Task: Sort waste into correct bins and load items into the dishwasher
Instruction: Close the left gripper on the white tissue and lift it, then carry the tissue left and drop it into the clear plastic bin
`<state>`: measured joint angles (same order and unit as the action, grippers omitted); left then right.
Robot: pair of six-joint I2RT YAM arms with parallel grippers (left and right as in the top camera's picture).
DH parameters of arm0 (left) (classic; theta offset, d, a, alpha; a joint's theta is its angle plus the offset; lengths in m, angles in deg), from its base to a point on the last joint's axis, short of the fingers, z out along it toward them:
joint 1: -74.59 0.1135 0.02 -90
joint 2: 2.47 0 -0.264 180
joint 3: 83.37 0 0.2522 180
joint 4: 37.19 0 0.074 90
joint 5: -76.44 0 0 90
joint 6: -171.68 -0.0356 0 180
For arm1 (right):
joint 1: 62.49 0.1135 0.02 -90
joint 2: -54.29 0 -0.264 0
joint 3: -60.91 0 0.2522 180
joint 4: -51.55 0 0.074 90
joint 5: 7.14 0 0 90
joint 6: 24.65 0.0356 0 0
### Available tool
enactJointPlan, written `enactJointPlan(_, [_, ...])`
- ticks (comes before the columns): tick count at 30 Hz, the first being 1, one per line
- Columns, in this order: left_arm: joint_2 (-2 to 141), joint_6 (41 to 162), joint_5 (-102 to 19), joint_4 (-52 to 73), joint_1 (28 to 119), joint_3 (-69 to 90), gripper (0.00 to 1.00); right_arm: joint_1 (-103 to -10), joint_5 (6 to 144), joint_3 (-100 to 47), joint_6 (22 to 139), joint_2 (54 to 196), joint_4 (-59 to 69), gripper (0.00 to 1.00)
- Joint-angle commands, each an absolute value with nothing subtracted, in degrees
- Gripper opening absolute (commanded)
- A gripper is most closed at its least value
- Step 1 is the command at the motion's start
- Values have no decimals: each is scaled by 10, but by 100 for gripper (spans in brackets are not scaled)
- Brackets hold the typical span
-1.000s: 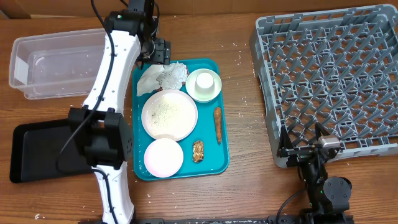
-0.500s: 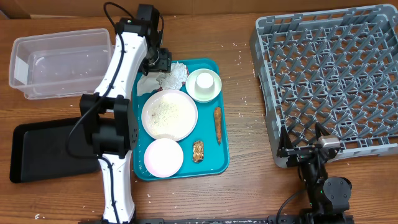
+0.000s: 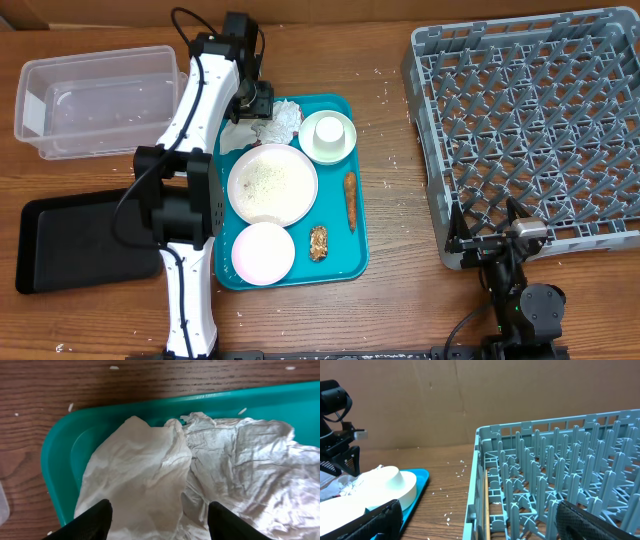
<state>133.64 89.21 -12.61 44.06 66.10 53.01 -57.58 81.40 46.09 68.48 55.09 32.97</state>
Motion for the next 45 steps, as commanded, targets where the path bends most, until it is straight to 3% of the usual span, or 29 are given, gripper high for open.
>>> enactJointPlan(1, [1351,896,-118,439,666,536,62,-577,814,467,683,545,331,100])
enactJointPlan(18, [1351,896,-101,441,667,536,24,-577,815,467,683,545,331,100])
enactJointPlan(22, [1351,896,-101,441,667,536,4,-577,815,467,683,545,331,100])
enactJointPlan(32, [1346,924,-101,474,668,576,4,-577,815,467,683,545,331,100])
enactJointPlan(45, [1343,971,-97,564,679,868,4,-577,815,467,683,545,331,100])
